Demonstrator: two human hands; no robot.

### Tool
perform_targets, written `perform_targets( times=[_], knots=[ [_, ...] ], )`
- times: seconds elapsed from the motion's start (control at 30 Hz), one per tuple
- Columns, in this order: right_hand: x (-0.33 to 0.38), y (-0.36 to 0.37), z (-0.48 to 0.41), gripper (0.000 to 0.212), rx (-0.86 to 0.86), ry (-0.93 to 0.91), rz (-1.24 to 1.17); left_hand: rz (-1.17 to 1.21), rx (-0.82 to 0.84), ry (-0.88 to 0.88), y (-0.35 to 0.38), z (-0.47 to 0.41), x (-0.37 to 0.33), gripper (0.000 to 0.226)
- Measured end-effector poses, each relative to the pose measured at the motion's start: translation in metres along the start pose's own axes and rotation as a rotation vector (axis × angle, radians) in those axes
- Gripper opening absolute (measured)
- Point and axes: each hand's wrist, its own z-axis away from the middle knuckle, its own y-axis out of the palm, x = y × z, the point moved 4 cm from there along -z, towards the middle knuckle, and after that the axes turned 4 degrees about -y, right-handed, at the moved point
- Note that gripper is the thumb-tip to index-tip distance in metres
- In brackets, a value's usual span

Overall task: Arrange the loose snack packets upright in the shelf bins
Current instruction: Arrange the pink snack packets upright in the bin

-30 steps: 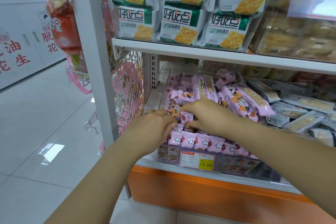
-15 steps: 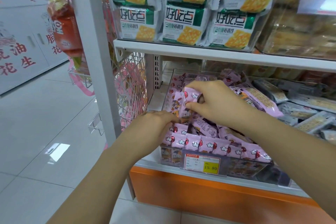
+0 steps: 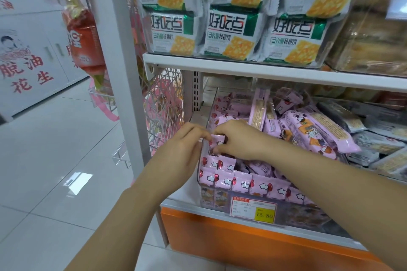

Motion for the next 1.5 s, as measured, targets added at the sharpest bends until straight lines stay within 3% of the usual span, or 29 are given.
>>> perform_targets(
  times=[0.2,0.4,0.5,0.6,0.7,0.87,0.97,1.23,1.5],
  knots=[
    [0.006,-0.009,0.011,0.037,0.098,-0.042,0.001,-0.051,0.062,-0.063,0.003,-0.004,-0.001,0.049],
    [0.003,-0.045,0.039,0.034,-0.123,-0.031,-0.018,-0.144,0.104,-0.074,0.003,-0.010,-0.003,0.050],
    [-0.004,-0.052,0.046,0.033,-0.209,-0.076,0.231,-0.156,0.116,-0.059,0.004,-0.009,-0.006,0.050],
    [-0.010,-0.041,0.045,0.042,-0.122,-0.114,0.476,-0.164,0.104,-0.039,0.005,-0.011,-0.006,0.043],
    [-0.011,-0.031,0.040,0.046,-0.057,-0.088,0.586,-0.162,0.077,-0.023,0.004,-0.014,-0.007,0.029],
    [-0.018,-0.035,0.041,0.039,-0.124,0.018,0.681,-0.179,0.057,-0.001,0.003,-0.016,-0.009,0.027],
    [-0.018,-0.036,0.042,0.037,-0.200,0.020,0.634,-0.186,0.045,0.017,0.004,-0.017,-0.009,0.030],
    [-0.018,-0.044,0.056,0.022,-0.538,0.047,0.141,-0.134,0.007,0.039,0.007,-0.020,-0.009,0.026],
    [-0.012,-0.043,0.071,0.012,-0.654,0.007,0.094,-0.111,-0.005,0.010,0.008,-0.020,-0.009,0.023]
  ],
)
